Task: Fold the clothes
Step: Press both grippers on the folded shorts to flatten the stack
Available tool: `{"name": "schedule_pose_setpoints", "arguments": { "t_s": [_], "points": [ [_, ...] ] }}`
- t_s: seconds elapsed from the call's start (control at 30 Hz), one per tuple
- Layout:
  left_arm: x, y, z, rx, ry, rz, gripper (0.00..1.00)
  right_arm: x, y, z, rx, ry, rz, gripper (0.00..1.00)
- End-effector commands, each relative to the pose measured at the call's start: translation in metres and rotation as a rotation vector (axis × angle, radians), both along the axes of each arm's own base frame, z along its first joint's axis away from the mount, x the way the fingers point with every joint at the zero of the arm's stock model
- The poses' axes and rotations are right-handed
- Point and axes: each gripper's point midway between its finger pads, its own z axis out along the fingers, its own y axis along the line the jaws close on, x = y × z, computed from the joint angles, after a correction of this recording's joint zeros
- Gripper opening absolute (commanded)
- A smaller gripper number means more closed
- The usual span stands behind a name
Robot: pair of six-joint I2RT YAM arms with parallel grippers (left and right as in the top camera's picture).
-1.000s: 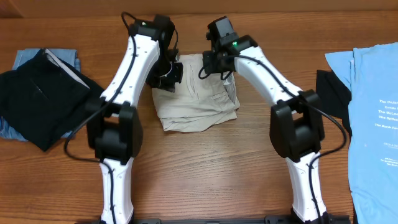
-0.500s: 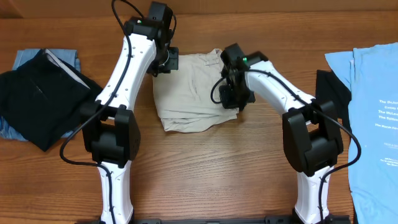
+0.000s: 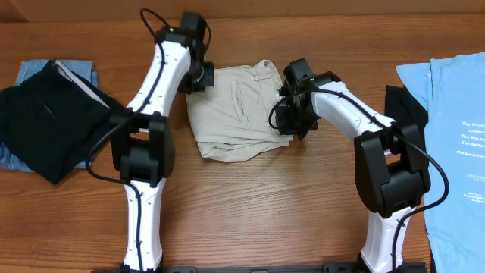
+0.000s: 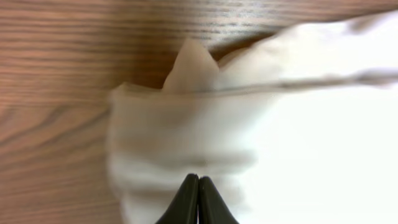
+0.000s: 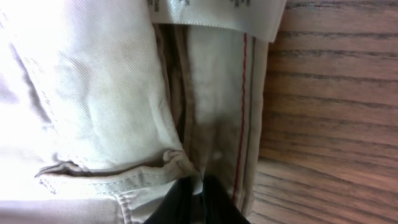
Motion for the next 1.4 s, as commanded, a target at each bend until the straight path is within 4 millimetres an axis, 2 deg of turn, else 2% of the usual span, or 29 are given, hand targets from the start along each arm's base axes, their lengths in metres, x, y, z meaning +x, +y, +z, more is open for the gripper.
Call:
{"name": "schedule_pose_setpoints", "arguments": {
  "t_s": [0.0, 0.03, 0.07, 0.1, 0.27, 0.4, 0.43, 0.57, 0.67, 0.73, 0.8, 0.93, 0.97, 1.03, 1.07, 1.13, 1.17, 1.37],
  "points": [
    [-0.013, -0.004, 0.12, -0.084, -0.142, 0.039, 0.04, -0.012, -0.047, -0.032, -0.171, 0.062, -0.047, 0.11],
    [-0.028, -0.006, 0.126, -0.093, -0.104, 0.034, 0.04, -0.012, -0.045, -0.032, -0.161, 0.062, -0.047, 0.12],
    [-0.05, -0.015, 0.123, -0.102, -0.02, 0.012, 0.04, -0.012, -0.045, -0.032, -0.161, 0.062, -0.047, 0.13],
    [-0.063, -0.019, 0.115, -0.085, 0.036, -0.006, 0.04, -0.012, -0.045, -0.032, -0.161, 0.062, -0.047, 0.13],
    [-0.113, -0.03, 0.08, -0.022, 0.251, -0.069, 0.04, -0.012, -0.045, -0.032, -0.161, 0.063, -0.047, 0.13],
    [-0.13, -0.04, 0.028, 0.0, 0.331, -0.067, 0.04, -0.013, -0.045, -0.032, -0.161, 0.066, -0.047, 0.13],
    [-0.136, -0.042, 0.008, 0.008, 0.347, -0.07, 0.04, -0.014, -0.043, -0.032, -0.151, 0.069, -0.046, 0.13],
    [-0.161, -0.036, -0.053, 0.022, 0.401, -0.052, 0.04, -0.014, -0.043, -0.032, -0.148, 0.07, -0.046, 0.13],
    [-0.188, -0.027, -0.074, 0.044, 0.477, -0.039, 0.04, -0.014, -0.042, -0.032, -0.147, 0.069, -0.046, 0.13],
    [-0.187, -0.028, -0.074, 0.039, 0.471, -0.043, 0.04, -0.013, -0.042, -0.032, -0.146, 0.066, -0.046, 0.13],
    [-0.178, -0.035, -0.065, 0.003, 0.442, -0.045, 0.04, -0.013, -0.042, -0.032, -0.146, 0.066, -0.047, 0.13],
    [-0.136, -0.054, -0.003, -0.077, 0.266, -0.058, 0.04, -0.013, -0.042, -0.032, -0.146, 0.066, -0.047, 0.13],
    [-0.126, -0.057, 0.013, -0.089, 0.213, -0.062, 0.12, -0.013, -0.042, -0.032, -0.146, 0.066, -0.046, 0.15],
    [-0.116, -0.06, 0.025, -0.104, 0.156, -0.067, 0.31, -0.013, -0.042, -0.032, -0.146, 0.067, -0.046, 0.15],
    [-0.113, -0.061, 0.027, -0.109, 0.14, -0.067, 0.64, -0.013, -0.042, -0.032, -0.146, 0.066, -0.047, 0.15],
    [-0.113, -0.061, 0.027, -0.109, 0.142, -0.068, 0.93, -0.013, -0.042, -0.032, -0.146, 0.067, -0.047, 0.16],
    [-0.113, -0.061, 0.027, -0.109, 0.142, -0.067, 1.0, -0.013, -0.042, -0.032, -0.146, 0.067, -0.047, 0.16],
    [-0.113, -0.061, 0.027, -0.11, 0.141, -0.067, 1.0, -0.012, -0.042, -0.032, -0.146, 0.065, -0.047, 0.19]
  ]
}}
